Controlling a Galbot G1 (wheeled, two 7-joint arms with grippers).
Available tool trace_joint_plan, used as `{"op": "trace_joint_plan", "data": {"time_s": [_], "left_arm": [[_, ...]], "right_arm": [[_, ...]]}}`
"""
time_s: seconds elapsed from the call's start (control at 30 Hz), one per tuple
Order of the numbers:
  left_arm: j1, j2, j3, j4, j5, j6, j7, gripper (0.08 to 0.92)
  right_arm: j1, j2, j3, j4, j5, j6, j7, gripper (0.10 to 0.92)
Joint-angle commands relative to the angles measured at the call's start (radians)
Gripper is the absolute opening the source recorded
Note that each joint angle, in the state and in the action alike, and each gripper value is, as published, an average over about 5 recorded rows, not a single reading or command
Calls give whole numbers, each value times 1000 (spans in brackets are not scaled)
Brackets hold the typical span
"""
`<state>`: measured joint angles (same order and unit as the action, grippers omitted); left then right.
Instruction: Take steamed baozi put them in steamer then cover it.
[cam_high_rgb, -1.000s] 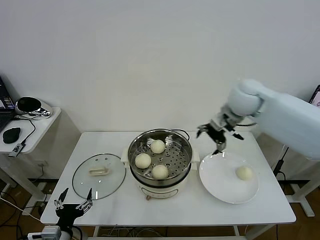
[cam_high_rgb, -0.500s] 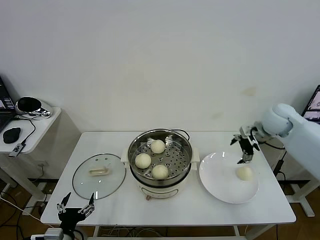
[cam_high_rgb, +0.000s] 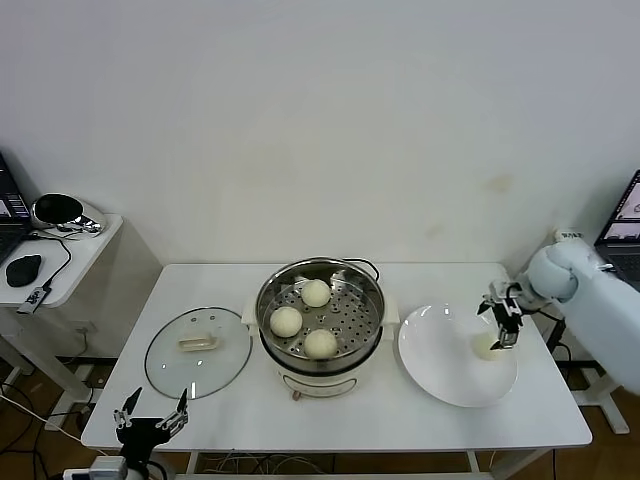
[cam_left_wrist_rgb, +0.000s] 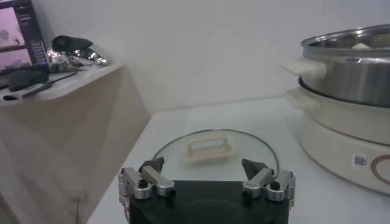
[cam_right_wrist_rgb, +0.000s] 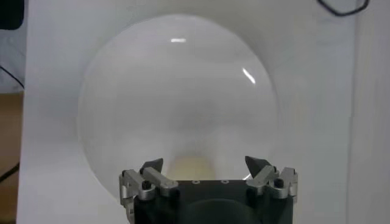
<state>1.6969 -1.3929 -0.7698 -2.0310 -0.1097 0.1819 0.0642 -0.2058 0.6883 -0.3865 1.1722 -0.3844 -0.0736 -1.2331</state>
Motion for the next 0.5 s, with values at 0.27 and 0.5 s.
{"op": "trace_joint_plan", "data": {"time_s": [0.27, 0.5], "left_arm": [[-9, 4, 0, 29, 3, 0, 0, 823], [-9, 2, 2, 28, 5, 1, 2, 823]], "right_arm": [[-51, 104, 44, -177, -136, 83, 56, 823], [-53, 107, 41, -178, -145, 79, 56, 823]]}}
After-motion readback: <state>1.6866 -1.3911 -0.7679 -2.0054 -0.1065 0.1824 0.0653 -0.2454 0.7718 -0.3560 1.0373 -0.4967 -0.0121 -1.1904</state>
